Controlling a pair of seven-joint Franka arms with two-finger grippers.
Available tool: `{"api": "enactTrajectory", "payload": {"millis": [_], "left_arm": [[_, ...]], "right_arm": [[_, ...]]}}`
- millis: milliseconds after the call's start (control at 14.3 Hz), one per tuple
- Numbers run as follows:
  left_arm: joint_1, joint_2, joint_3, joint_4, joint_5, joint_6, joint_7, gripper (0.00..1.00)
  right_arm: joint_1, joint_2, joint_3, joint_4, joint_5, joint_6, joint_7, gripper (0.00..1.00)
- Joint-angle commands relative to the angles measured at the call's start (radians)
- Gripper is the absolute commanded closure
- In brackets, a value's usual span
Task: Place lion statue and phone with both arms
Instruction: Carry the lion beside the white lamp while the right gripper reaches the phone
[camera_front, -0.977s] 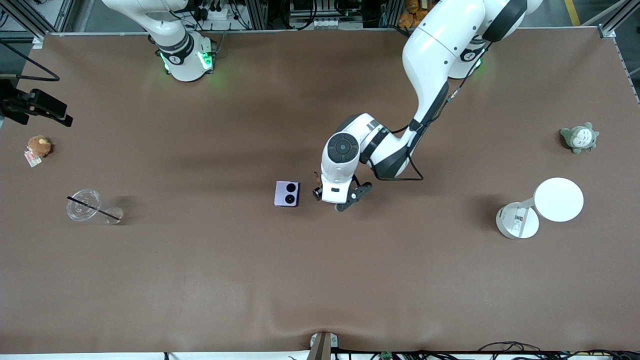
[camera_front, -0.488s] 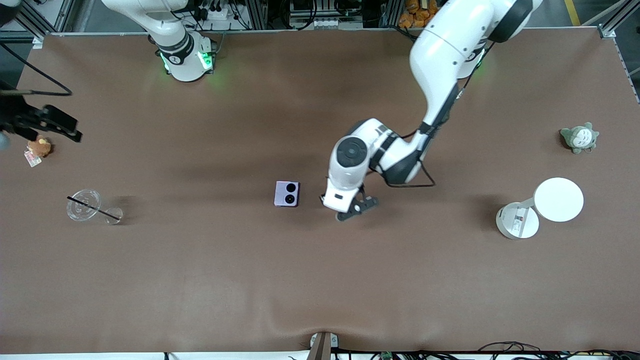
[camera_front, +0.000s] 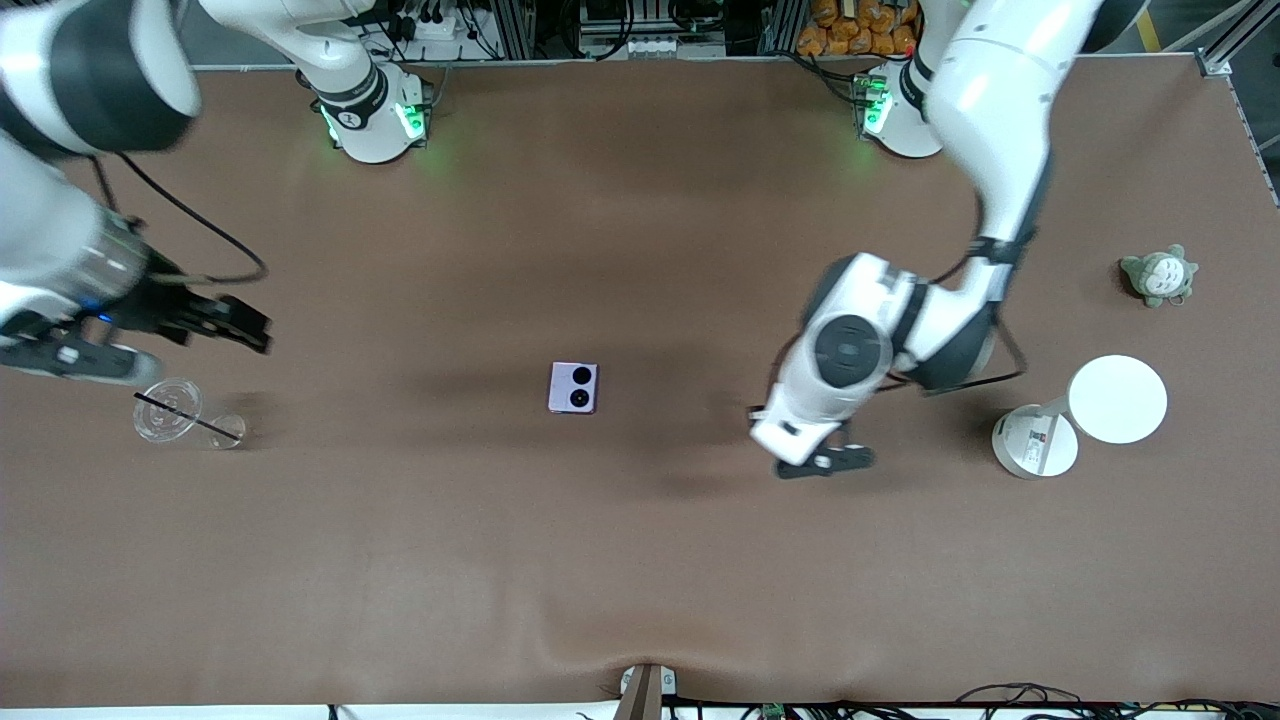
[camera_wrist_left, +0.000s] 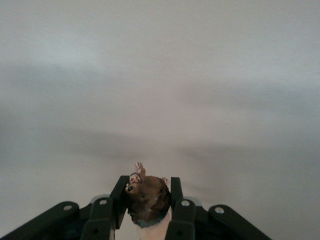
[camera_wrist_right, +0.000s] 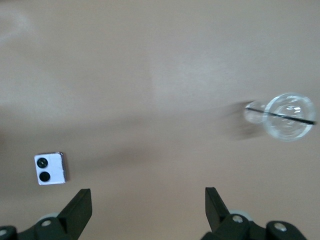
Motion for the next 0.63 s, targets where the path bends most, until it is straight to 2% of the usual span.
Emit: {"api": "enactTrajectory", "payload": {"millis": [0, 209, 419, 558], "left_arm": [[0.079, -0.055, -0.007, -0.100, 0.019, 0.008, 0.111, 1.00], [0.152, -0.051, -0.009, -0.118, 0.064, 0.021, 0.227, 1.00], [0.211, -0.035, -0.010, -0.124, 0.072, 0.070, 0.383, 1.00], [0.259, -0.017, -0.010, -0.141, 0.074, 0.125, 0.501, 1.00]], "right_arm": [[0.062, 0.108, -0.004, 0.024, -0.003, 0.066, 0.084, 0.00], [0.173, 0.275, -0.004, 0.026, -0.002, 0.173, 0.101, 0.00], [0.280, 0.297, -0.002, 0.013, 0.001, 0.178, 0.139, 0.00], [0.303, 0.361, 0.001, 0.021, 0.015, 0.208, 0.147, 0.00]]}}
